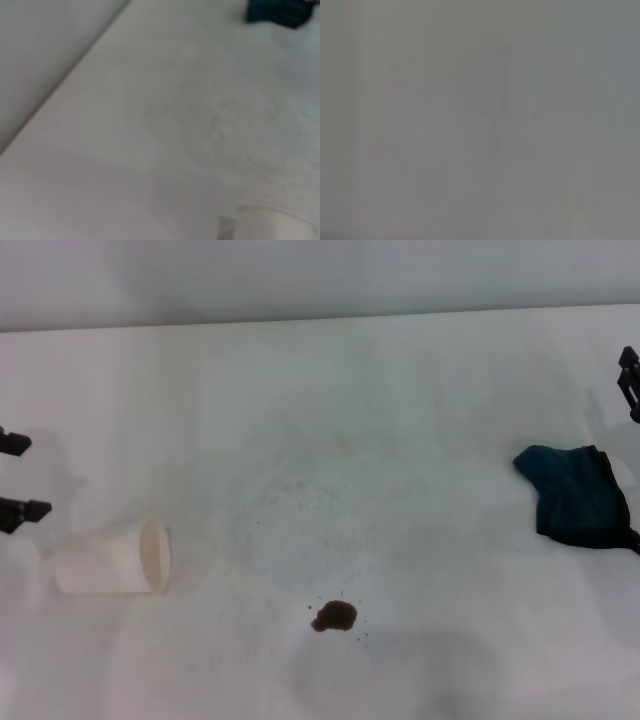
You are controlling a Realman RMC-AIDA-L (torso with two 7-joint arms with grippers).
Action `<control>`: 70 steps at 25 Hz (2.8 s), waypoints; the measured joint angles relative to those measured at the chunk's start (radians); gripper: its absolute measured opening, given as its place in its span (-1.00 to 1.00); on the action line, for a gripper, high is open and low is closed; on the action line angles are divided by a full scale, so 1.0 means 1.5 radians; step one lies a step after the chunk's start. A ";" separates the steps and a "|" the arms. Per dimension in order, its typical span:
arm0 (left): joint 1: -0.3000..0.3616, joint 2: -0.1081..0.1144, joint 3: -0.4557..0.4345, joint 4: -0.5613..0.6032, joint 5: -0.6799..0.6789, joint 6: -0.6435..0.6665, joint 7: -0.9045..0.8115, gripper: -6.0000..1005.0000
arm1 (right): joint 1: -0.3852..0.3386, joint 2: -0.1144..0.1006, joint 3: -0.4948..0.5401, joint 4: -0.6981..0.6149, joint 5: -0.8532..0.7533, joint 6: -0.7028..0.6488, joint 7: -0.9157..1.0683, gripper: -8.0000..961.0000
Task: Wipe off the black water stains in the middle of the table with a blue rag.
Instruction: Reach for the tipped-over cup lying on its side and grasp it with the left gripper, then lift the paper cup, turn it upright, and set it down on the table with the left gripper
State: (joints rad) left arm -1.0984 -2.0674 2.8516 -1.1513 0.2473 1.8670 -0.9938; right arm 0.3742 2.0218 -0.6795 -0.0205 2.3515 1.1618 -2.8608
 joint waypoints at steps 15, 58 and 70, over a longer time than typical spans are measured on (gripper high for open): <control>-0.017 -0.011 -0.001 0.115 0.128 -0.067 0.080 0.66 | -0.022 0.000 -0.005 0.013 0.000 0.033 0.000 0.11; 0.046 -0.009 -0.003 0.328 -0.080 -0.246 0.086 0.35 | -0.019 -0.002 -0.004 0.007 0.000 0.065 -0.007 0.11; 0.210 -0.007 -0.004 0.482 -0.368 -0.324 0.140 0.23 | -0.009 -0.004 -0.005 -0.009 0.000 0.068 -0.007 0.11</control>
State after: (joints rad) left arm -0.7835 -2.0784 2.8455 -0.4289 -0.3048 1.3806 -0.7844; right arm 0.3611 2.0159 -0.6873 -0.0333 2.3515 1.2632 -2.8717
